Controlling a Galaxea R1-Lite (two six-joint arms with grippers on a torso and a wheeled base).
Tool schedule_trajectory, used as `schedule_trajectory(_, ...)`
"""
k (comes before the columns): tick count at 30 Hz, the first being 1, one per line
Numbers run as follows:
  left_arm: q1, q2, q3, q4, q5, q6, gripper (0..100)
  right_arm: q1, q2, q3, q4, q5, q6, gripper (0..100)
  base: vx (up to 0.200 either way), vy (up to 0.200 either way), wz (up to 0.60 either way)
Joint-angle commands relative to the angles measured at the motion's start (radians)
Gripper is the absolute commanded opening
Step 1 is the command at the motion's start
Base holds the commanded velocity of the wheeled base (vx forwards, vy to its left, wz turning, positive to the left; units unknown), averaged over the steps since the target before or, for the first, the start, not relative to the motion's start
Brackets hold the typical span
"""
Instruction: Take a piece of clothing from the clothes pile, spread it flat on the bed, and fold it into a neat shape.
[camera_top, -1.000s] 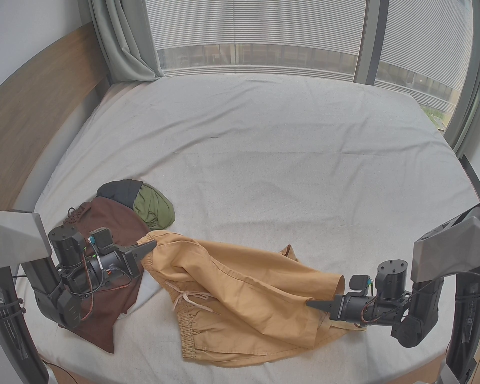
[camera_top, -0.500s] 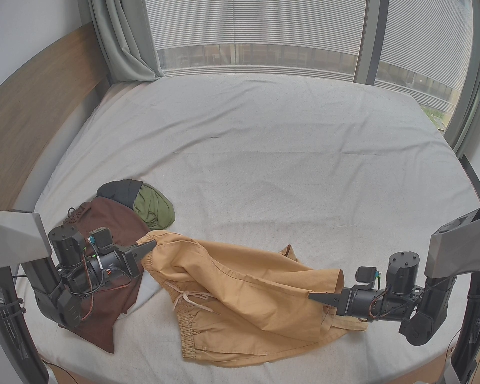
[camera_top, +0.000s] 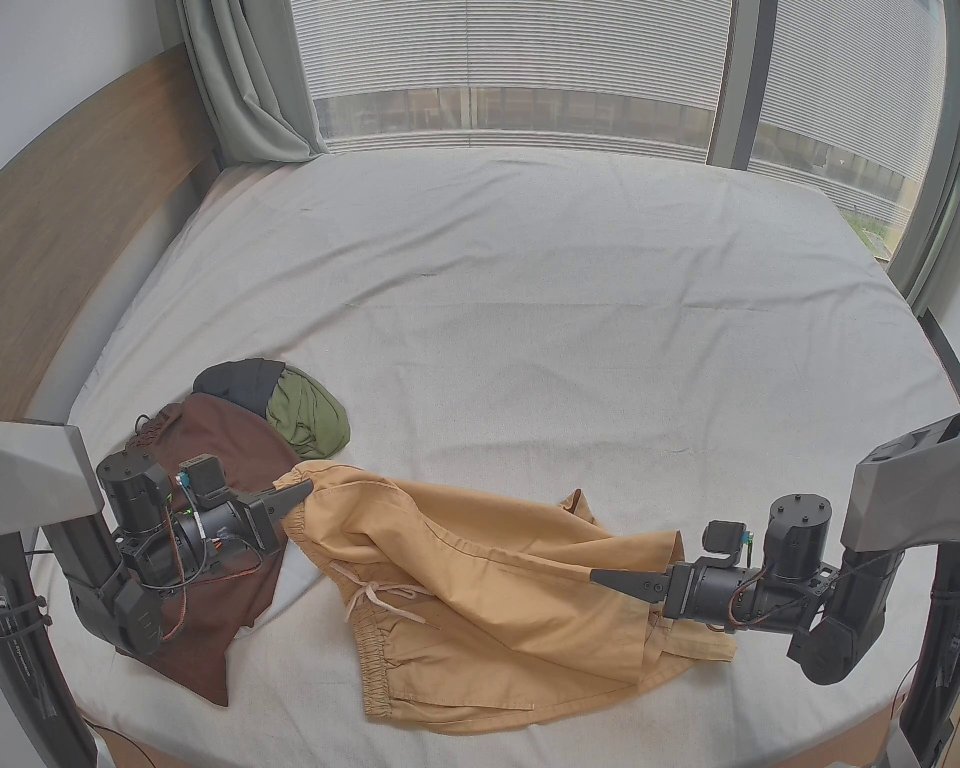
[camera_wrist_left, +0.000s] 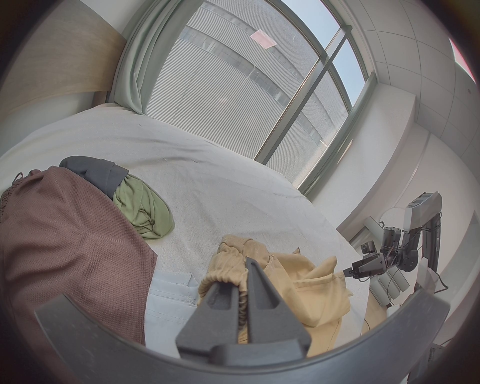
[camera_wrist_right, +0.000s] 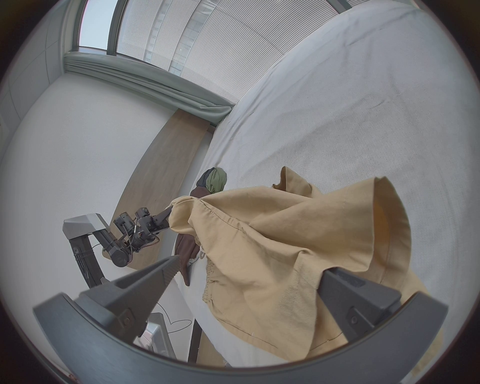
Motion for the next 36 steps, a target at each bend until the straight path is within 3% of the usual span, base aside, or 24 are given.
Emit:
schedule_trajectory(1, 0.001, -0.004, 0.0, -0.001, 0.0, 0.0, 0, 0.008, 0.046, -0.022, -0.001, -0.004, 0.0, 100, 0.0, 0.0, 0.0)
schedule_trajectory(12, 0.001, -0.004, 0.0, -0.001, 0.0, 0.0, 0, 0.037, 0.104, -0.053, -0.001, -0.007, 0.006, 100, 0.0, 0.0, 0.0)
schedule_trajectory(20, 0.002, -0.002, 0.0, -0.001, 0.0, 0.0, 0, 0.036, 0.159, -0.054, 0.0, -0.076, 0.002, 100, 0.0, 0.0, 0.0)
schedule_trajectory(36, 0.002, -0.001, 0.0, -0.001, 0.0, 0.0, 0, 0.039, 0.161, -0.077, -0.003, -0.079, 0.005, 100, 0.0, 0.0, 0.0)
